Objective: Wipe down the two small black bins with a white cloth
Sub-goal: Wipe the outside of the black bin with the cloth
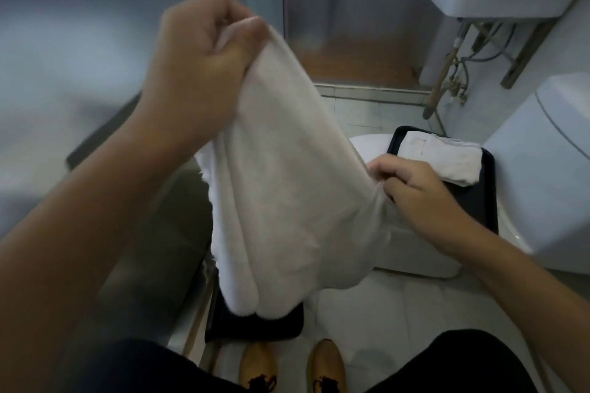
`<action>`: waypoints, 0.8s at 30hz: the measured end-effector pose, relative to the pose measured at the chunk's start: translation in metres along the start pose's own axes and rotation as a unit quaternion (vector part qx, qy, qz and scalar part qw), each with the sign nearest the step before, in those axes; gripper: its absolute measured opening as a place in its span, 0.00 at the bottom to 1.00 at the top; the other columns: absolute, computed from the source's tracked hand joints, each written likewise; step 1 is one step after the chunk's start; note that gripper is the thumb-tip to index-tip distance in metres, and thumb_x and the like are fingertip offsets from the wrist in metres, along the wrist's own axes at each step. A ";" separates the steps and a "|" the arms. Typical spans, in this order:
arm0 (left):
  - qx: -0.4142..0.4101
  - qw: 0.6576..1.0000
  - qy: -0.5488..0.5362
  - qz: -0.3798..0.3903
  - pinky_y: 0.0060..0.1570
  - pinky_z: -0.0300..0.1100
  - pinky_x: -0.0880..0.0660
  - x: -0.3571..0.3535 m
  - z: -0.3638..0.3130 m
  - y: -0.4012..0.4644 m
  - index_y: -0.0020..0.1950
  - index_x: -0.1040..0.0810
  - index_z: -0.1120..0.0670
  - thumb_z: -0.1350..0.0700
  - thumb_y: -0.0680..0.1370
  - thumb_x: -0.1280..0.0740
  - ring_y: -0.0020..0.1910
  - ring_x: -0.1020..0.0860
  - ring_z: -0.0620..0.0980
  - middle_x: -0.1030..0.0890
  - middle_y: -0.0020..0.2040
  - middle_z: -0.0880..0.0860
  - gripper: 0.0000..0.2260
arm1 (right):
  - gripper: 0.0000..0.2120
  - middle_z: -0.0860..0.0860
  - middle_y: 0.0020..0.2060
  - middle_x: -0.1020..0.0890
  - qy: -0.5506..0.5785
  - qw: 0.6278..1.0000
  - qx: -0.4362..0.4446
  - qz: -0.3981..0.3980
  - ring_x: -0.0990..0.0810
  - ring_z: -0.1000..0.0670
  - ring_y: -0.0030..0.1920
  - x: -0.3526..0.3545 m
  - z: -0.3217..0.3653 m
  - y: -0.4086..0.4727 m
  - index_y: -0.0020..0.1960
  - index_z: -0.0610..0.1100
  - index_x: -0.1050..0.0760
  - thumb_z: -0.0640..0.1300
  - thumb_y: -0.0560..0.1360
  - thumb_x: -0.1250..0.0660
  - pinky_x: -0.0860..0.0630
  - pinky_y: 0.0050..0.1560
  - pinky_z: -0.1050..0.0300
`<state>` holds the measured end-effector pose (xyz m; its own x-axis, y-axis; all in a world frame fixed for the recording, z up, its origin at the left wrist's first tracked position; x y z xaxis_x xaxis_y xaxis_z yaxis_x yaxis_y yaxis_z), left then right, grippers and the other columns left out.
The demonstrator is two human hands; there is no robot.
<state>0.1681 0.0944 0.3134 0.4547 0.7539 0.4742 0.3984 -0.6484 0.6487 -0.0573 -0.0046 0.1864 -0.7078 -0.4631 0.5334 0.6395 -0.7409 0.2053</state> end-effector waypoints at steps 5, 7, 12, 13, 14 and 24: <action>0.024 0.999 -0.007 0.023 0.34 0.24 0.33 -0.020 -0.002 0.032 0.48 0.20 0.55 0.50 0.79 0.35 0.34 0.28 0.34 0.25 0.37 0.42 0.09 | 0.37 0.33 0.41 0.26 0.308 0.934 -0.129 0.125 0.27 0.37 0.41 -0.012 -0.004 -0.011 0.50 0.20 0.32 0.54 0.63 0.30 0.32 0.40 0.40; 0.051 0.998 0.016 0.034 0.31 0.25 0.33 -0.023 0.014 0.042 0.48 0.20 0.56 0.50 0.79 0.34 0.33 0.28 0.36 0.25 0.36 0.44 0.10 | 0.30 0.37 0.40 0.20 0.277 0.941 -0.123 0.147 0.21 0.41 0.37 -0.013 0.005 -0.012 0.50 0.28 0.21 0.58 0.73 0.30 0.25 0.40 0.51; 0.097 0.982 0.119 0.106 0.33 0.37 0.35 -0.030 0.065 0.035 0.45 0.22 0.55 0.49 0.79 0.36 0.37 0.28 0.45 0.27 0.36 0.47 0.11 | 0.16 0.51 0.35 0.21 0.061 0.995 0.023 0.078 0.23 0.54 0.35 -0.016 0.035 -0.005 0.38 0.49 0.21 0.55 0.80 0.36 0.30 0.37 0.59; 0.109 0.980 0.126 0.110 0.34 0.38 0.34 -0.032 0.076 0.031 0.45 0.22 0.54 0.49 0.79 0.36 0.36 0.28 0.45 0.26 0.36 0.47 0.11 | 0.15 0.50 0.37 0.20 0.074 0.994 0.023 0.079 0.21 0.52 0.37 -0.017 0.041 -0.004 0.41 0.48 0.20 0.54 0.80 0.38 0.28 0.38 0.57; 0.119 0.979 0.124 0.112 0.37 0.39 0.33 -0.035 0.085 0.026 0.45 0.21 0.54 0.48 0.79 0.36 0.36 0.28 0.44 0.24 0.38 0.48 0.11 | 0.16 0.46 0.39 0.19 0.079 0.993 0.024 0.078 0.20 0.48 0.40 -0.018 0.045 -0.003 0.44 0.46 0.20 0.54 0.81 0.40 0.26 0.40 0.53; 0.138 0.974 0.108 0.143 0.54 0.47 0.25 -0.069 0.130 -0.043 0.58 0.25 0.54 0.50 0.77 0.32 0.51 0.23 0.49 0.22 0.51 0.46 0.12 | 0.17 0.43 0.43 0.23 0.310 0.945 -0.100 -0.010 0.25 0.45 0.45 -0.028 0.050 0.018 0.49 0.42 0.21 0.55 0.80 0.40 0.27 0.51 0.44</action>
<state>0.2234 0.0561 0.1750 0.4123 0.5237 0.7455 0.4929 -0.8164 0.3009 -0.0110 0.0189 0.2162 -0.7989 -0.5978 -0.0658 0.5981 -0.8012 0.0177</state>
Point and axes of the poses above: each hand's wrist, its own y-axis towards the middle knuckle, its own x-axis out of the back of the hand, z = x × y, the point moved 2 cm from there along y, towards the middle knuckle
